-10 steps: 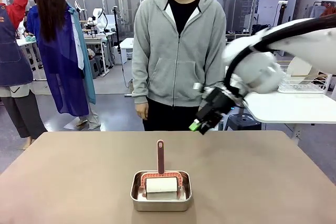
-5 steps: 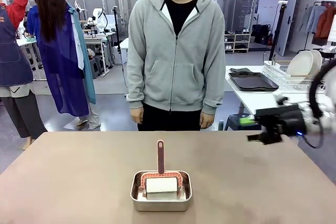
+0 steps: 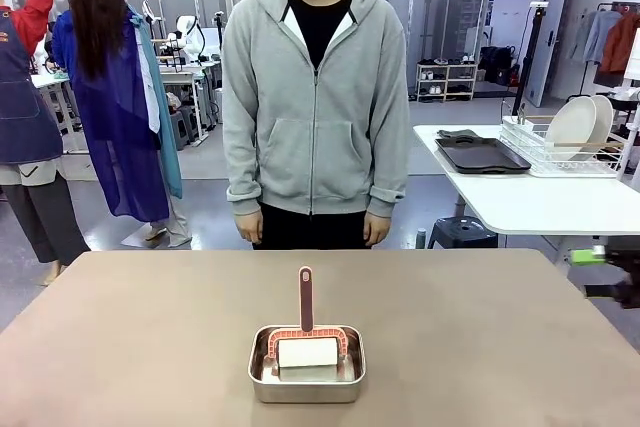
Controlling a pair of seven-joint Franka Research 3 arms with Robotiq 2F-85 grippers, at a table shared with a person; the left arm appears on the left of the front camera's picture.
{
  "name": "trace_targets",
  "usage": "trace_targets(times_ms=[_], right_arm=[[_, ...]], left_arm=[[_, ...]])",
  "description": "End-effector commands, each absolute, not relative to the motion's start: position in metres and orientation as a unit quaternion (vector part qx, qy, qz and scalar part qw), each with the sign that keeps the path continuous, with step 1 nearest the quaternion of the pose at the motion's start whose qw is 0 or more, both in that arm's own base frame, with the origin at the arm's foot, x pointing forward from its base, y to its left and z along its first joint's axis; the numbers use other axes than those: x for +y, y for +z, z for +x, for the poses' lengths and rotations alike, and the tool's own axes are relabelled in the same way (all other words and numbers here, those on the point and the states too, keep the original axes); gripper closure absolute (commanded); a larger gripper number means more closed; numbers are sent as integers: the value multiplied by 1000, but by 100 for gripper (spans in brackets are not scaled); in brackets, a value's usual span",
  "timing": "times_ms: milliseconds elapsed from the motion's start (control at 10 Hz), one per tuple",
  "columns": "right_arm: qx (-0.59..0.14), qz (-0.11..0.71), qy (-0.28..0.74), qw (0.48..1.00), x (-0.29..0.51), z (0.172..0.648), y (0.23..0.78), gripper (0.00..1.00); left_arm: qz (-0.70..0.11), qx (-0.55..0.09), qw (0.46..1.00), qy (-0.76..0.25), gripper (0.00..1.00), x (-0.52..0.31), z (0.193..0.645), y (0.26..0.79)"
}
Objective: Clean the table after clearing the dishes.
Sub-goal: Place the Lint Roller back on top of the Airtight Container.
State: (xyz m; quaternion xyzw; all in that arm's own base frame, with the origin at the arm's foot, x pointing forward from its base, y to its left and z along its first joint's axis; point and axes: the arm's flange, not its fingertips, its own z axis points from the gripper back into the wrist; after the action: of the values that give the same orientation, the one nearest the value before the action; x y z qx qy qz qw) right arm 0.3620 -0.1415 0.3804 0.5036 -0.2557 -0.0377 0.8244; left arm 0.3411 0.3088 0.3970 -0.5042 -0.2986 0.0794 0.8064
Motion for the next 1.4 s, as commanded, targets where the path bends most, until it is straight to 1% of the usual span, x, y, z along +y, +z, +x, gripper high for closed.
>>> trace_targets(times_ms=[0,100,300,600,700,800,1300], right_arm=[[-277,513,-19,812,-175,351,389,0],[-275,511,-11,814,-194,351,397,0],[-272,532,11,802,-235,359,401,0],[-276,543,1,793,-286,389,382,0],[-255,544,-22,799,-285,398,367,0],[-267,534,-5,802,-270,375,393,0],[-267,534,-5,802,-270,375,393,0]], left_arm=[[-505,-294,808,76,4,310,337,398],[-505,-294,808,76,4,310,337,398],[-505,-294,808,76,4,310,337,398],[-505,-294,808,76,4,310,337,398],[-505,-294,808,76,4,310,337,398],[-505,-294,808,76,4,310,337,398],[-505,-294,808,76,4,310,337,398]])
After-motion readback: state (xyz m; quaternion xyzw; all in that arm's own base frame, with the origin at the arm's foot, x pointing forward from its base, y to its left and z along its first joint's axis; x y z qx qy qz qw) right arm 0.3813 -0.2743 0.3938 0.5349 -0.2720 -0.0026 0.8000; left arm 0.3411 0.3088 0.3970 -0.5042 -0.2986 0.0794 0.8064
